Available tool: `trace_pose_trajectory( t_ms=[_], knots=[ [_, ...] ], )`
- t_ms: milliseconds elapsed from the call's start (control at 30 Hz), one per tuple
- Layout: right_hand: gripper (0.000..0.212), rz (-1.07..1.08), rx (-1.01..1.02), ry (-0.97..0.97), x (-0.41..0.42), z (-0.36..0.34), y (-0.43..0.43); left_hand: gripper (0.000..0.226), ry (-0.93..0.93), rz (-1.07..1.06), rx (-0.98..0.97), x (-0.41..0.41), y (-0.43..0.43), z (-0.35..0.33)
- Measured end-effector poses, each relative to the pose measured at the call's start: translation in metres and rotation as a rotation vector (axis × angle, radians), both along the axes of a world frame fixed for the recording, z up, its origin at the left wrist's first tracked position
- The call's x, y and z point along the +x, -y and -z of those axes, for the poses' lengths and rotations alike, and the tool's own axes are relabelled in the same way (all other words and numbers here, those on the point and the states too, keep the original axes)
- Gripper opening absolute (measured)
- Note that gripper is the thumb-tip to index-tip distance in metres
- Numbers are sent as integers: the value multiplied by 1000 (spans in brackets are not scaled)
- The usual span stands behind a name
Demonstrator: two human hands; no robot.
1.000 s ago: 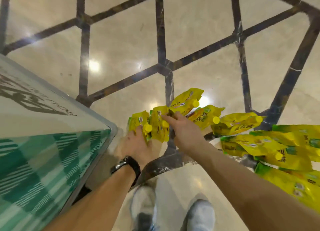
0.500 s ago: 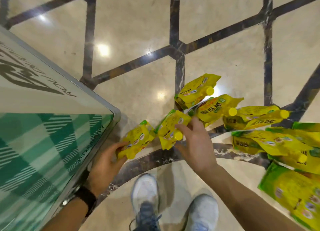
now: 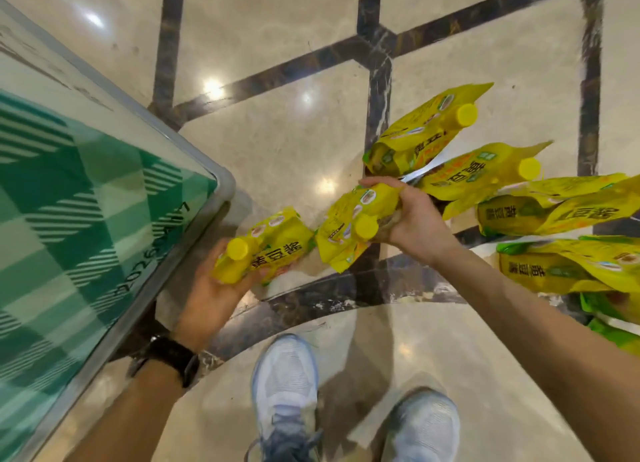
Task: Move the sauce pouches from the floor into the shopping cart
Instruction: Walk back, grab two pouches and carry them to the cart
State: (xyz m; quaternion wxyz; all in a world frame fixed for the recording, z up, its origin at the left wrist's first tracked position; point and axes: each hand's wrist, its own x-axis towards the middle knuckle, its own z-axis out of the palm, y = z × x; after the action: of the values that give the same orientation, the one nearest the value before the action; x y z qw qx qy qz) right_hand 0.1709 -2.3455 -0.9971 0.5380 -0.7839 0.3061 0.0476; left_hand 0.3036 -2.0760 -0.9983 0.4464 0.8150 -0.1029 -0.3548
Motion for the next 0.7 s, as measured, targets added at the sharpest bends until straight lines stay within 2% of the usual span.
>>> trace_pose_trajectory(
  t_ms=[33, 133, 167, 200, 267, 367, 433, 567, 700],
  knots=[
    [55, -21, -34, 3, 5, -5, 1, 43, -85, 24, 7, 10, -5, 3],
    [23, -213, -166, 7, 8, -10, 2, 94, -313, 0, 43, 26, -18, 9],
    [29, -271, -146, 9, 5, -6, 4, 94, -358, -62, 20, 23, -17, 11],
    [40, -304, -98, -50, 0, -2, 6, 83, -356, -107, -8, 17, -13, 11],
    [49, -206, 61, -133, -2, 3, 6, 61, -317, -158, -30, 2, -1, 10],
    [44, -74, 145, -129, 7, -6, 5, 64, -284, -194, -46, -3, 10, 10],
    [45, 64, 268, -118, 7, -18, 2, 64, -337, -172, -64, 3, 10, 0],
    [44, 282, 635, -162, -22, -47, 1, 71, -401, -77, -95, 4, 8, -50],
    [39, 382, 952, -209, -58, -95, -11, 82, -570, 38, -75, -3, 7, -113]
  ],
)
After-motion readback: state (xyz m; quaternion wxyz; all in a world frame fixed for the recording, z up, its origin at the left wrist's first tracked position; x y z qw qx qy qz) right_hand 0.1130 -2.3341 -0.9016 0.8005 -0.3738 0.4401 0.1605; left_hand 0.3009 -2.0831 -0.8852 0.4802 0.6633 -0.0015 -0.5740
